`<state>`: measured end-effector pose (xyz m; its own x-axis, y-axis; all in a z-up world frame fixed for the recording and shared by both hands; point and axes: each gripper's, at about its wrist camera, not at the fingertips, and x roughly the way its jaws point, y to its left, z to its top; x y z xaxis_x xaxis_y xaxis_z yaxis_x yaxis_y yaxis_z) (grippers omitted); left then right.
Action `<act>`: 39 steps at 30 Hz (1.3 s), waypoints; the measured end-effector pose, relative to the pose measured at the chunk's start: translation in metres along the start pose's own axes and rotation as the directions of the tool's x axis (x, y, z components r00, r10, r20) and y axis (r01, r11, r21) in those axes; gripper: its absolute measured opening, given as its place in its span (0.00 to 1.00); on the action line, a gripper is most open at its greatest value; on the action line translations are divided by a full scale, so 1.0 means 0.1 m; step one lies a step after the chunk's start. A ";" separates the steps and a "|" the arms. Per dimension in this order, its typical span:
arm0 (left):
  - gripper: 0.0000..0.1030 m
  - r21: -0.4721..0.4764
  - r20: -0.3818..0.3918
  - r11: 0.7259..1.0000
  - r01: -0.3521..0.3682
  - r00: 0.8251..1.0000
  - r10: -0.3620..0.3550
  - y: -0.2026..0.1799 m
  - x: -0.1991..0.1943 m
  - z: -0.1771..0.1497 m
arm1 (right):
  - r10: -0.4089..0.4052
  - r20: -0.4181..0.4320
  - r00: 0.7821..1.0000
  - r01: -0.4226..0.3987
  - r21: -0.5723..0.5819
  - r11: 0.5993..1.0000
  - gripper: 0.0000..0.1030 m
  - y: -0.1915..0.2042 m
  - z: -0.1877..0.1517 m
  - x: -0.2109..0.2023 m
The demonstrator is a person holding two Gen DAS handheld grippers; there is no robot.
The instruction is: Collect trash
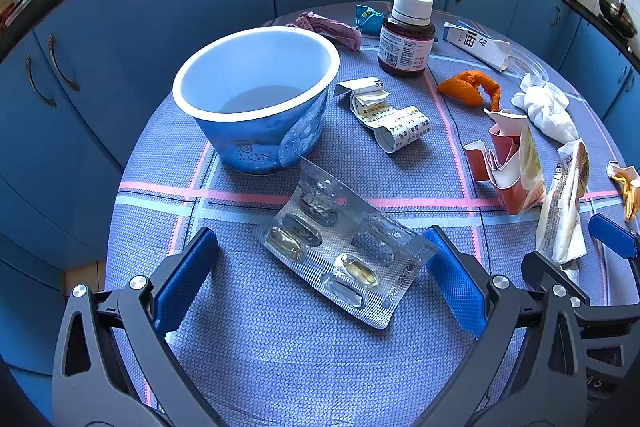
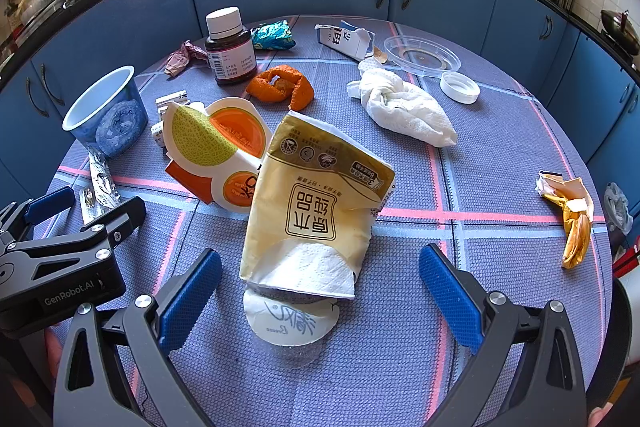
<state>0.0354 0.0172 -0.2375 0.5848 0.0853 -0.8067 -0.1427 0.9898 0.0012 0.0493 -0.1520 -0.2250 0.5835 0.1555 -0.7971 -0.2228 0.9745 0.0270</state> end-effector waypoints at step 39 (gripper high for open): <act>0.96 0.000 0.001 1.000 0.001 1.000 -0.001 0.01 0.01 0.01 | 0.023 -0.004 1.000 -0.023 -0.011 1.000 0.93 -0.05 -0.02 -0.05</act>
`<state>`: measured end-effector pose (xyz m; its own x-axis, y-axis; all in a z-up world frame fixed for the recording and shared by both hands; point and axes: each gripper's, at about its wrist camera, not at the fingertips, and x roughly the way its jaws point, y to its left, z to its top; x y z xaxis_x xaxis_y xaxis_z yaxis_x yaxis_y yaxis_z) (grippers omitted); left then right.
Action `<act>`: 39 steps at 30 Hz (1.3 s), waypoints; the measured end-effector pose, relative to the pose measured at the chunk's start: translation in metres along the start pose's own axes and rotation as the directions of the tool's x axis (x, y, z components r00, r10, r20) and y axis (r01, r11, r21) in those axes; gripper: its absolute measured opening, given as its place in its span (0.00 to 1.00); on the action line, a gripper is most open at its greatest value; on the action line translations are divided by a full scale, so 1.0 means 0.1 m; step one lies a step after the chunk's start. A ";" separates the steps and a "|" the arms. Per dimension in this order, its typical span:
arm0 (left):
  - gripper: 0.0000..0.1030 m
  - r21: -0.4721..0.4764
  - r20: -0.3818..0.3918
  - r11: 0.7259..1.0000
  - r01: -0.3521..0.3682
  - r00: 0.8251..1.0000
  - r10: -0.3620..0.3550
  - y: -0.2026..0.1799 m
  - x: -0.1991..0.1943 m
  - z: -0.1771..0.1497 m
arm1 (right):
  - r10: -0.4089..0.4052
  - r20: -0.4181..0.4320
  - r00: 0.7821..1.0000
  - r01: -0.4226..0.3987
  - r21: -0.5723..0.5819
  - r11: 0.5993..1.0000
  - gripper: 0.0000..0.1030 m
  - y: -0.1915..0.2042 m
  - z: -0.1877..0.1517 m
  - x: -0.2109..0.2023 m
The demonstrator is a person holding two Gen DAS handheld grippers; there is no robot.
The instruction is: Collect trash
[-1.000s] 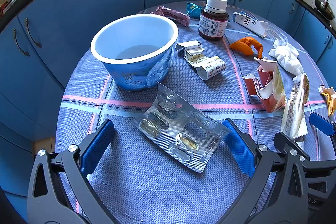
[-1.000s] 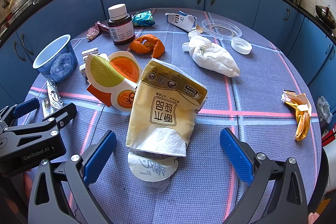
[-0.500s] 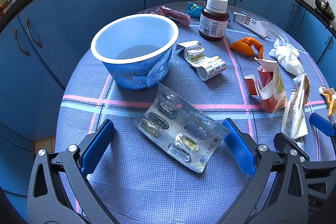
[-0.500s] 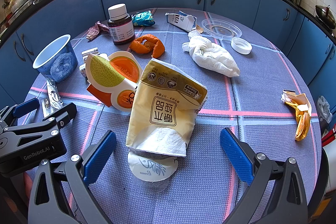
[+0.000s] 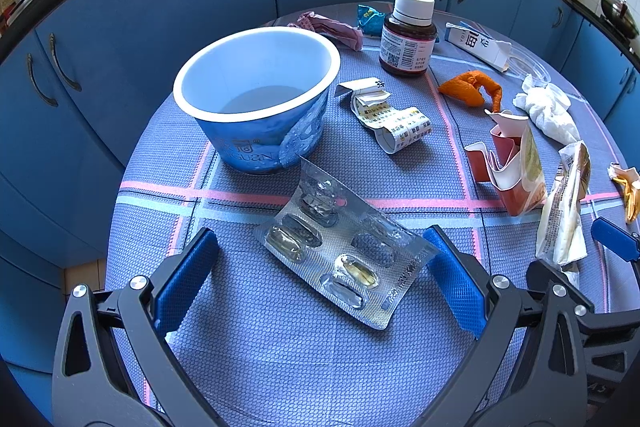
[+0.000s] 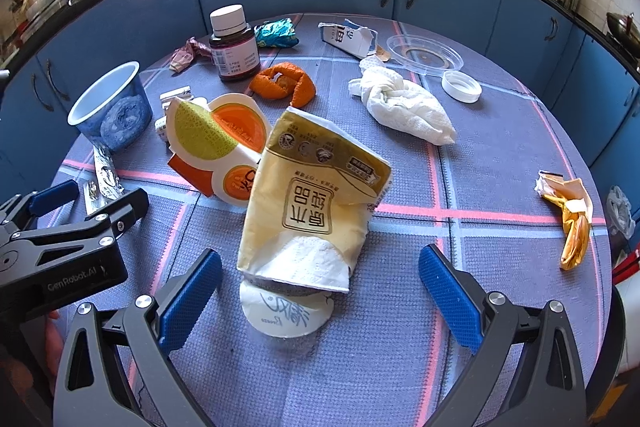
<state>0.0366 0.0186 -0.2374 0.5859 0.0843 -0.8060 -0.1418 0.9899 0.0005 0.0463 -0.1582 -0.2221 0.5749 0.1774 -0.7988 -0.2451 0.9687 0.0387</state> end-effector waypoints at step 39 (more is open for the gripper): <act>0.03 0.232 0.206 0.938 0.257 0.930 -0.305 -0.76 -0.93 0.27 | -0.050 0.214 0.976 0.042 0.044 0.998 0.21 -0.61 -0.07 -1.04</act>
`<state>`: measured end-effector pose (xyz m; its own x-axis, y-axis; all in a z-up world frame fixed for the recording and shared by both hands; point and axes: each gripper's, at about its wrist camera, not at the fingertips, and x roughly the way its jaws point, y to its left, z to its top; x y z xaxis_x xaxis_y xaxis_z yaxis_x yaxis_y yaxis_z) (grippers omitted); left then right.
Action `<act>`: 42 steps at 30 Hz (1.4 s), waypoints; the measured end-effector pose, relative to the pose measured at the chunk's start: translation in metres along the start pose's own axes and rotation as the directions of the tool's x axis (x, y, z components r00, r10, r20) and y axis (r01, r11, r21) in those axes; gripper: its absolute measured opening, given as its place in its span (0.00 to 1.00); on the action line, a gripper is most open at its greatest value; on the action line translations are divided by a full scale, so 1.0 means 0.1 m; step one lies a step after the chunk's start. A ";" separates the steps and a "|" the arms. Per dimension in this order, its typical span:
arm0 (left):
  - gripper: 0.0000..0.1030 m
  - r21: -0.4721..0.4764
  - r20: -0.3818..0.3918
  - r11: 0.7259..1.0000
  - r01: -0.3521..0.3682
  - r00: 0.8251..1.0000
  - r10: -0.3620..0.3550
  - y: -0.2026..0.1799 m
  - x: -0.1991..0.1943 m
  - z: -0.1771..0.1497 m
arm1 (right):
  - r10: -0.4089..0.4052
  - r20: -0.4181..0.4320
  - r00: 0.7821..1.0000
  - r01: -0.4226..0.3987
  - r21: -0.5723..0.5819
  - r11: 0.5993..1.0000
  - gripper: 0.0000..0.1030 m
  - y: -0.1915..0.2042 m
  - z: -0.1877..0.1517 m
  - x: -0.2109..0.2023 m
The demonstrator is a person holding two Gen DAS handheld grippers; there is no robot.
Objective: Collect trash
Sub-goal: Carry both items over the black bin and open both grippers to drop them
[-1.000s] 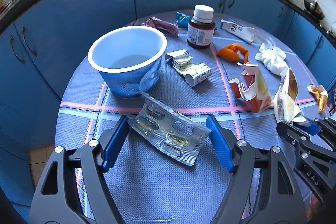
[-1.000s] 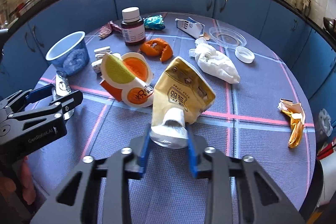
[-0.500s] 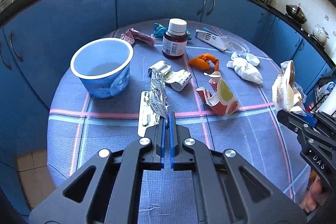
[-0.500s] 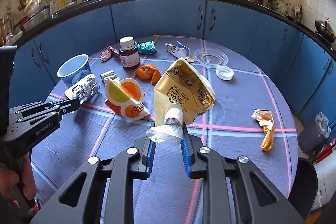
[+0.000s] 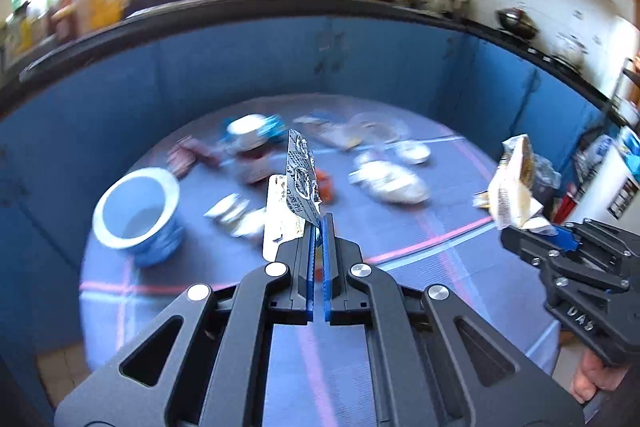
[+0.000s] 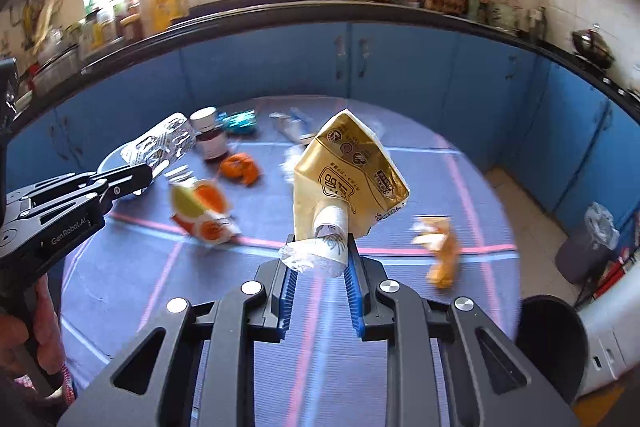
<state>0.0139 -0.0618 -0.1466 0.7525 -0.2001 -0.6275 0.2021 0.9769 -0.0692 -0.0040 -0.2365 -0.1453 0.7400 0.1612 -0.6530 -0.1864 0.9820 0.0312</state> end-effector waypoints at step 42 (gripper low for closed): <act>0.06 0.337 -0.177 0.835 0.435 0.900 -0.398 -3.28 0.66 0.34 | -0.601 -0.150 0.785 0.619 0.238 0.749 0.81 -2.34 -0.86 -0.66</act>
<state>0.0183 -0.3976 -0.1390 0.4859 -0.5554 -0.6748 0.7076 0.7032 -0.0693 -0.0649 -0.4853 -0.1743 0.5962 -0.4784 -0.6447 0.4718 0.8585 -0.2007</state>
